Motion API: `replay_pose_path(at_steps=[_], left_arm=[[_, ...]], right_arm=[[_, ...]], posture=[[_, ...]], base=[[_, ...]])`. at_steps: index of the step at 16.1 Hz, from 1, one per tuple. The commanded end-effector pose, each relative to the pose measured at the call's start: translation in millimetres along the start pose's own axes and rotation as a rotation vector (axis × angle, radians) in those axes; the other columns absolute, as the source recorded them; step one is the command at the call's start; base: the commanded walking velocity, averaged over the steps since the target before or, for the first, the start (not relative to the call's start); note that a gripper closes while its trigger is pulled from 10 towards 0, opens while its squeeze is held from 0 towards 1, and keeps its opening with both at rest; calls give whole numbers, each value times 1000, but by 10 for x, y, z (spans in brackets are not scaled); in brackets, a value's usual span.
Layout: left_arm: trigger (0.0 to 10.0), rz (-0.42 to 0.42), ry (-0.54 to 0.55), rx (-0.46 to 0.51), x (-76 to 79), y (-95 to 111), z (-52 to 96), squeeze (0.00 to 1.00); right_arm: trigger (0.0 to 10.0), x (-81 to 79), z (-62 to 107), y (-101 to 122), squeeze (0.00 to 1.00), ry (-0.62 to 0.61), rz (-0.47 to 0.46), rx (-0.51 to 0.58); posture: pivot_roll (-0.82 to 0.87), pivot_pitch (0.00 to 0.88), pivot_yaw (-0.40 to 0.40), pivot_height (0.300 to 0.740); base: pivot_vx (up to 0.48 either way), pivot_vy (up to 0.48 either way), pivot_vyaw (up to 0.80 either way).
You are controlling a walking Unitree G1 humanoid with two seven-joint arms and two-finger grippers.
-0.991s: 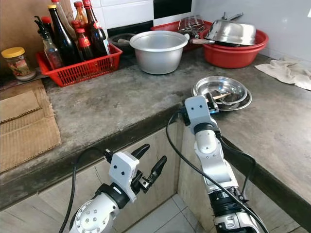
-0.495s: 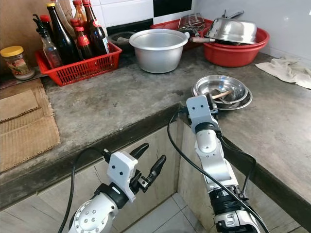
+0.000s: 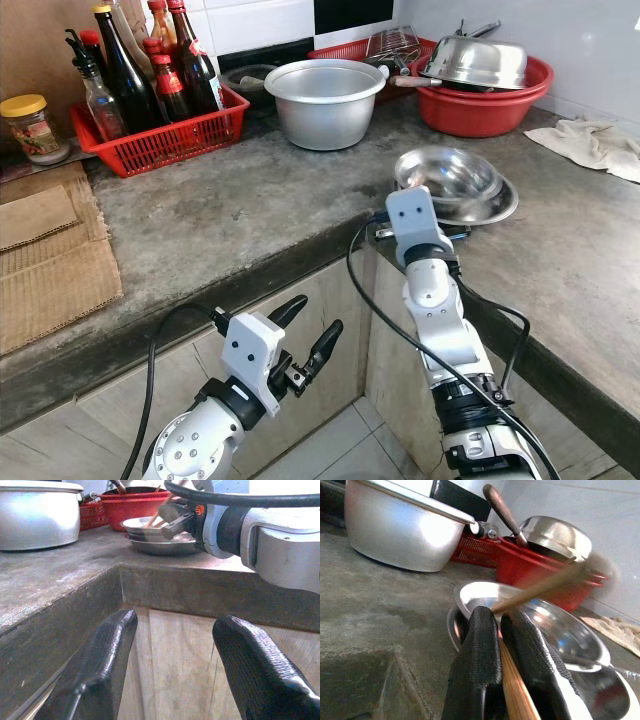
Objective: Kitchen organization
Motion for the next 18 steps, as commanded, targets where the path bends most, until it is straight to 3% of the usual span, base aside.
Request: replay_pose_path(at_steps=[1,7,10,12,13,14,15,16,17,18], left_arm=[[10000,-8,15,1,-28,15,21,0],[10000,-12,14,-5,-35,1,13,0],[10000,-15,16,-5,-38,6,5,0],[10000,-14,17,-3,-34,12,5,0],[10000,-16,18,-5,-36,9,4,0],[10000,-16,20,-5,-34,11,4,0],[10000,-15,21,-6,-34,11,5,0],[10000,-15,22,-6,-35,11,4,0],[10000,-15,22,-6,-35,13,4,0],[10000,-15,23,-7,-36,12,5,0]], right_arm=[[0,-1,-22,36,0,0,-12,12],[0,56,-22,47,0,-25,-17,16],[4745,51,-36,67,0,-22,-22,20],[10000,54,-44,82,0,-22,-25,25],[10000,47,-49,87,0,-18,-34,26],[10000,38,-51,100,1000,-17,-34,33],[10000,26,-56,107,1000,-15,-34,34],[10000,14,-63,114,153,-11,-33,35],[10000,9,-66,116,0,-8,-33,35],[10000,10,-66,118,0,-11,-33,36]], posture=[[-5,54,7,740],[-6,54,9,740],[-5,61,8,740],[-6,62,9,740],[-6,62,9,740],[-6,65,6,740],[-4,65,5,740],[-4,67,6,740],[-4,67,6,740],[-4,66,4,740]], base=[[0,0,0],[0,0,0],[0,0,0],[0,0,0],[0,0,0],[0,0,0],[0,0,0],[0,0,0],[0,0,0],[0,0,0]])
Point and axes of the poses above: a point about 5 cm out from each wrist's last joint towards the gripper, its own z axis pointing back from the gripper into the wrist, its own y axis along the axis of the wrist's last joint, x = y × z, the point moved 2 cm from there along -z, pointing out of the wrist towards the gripper, and after that the axes turned 4 degrees about -z, right-handed, at the moved point
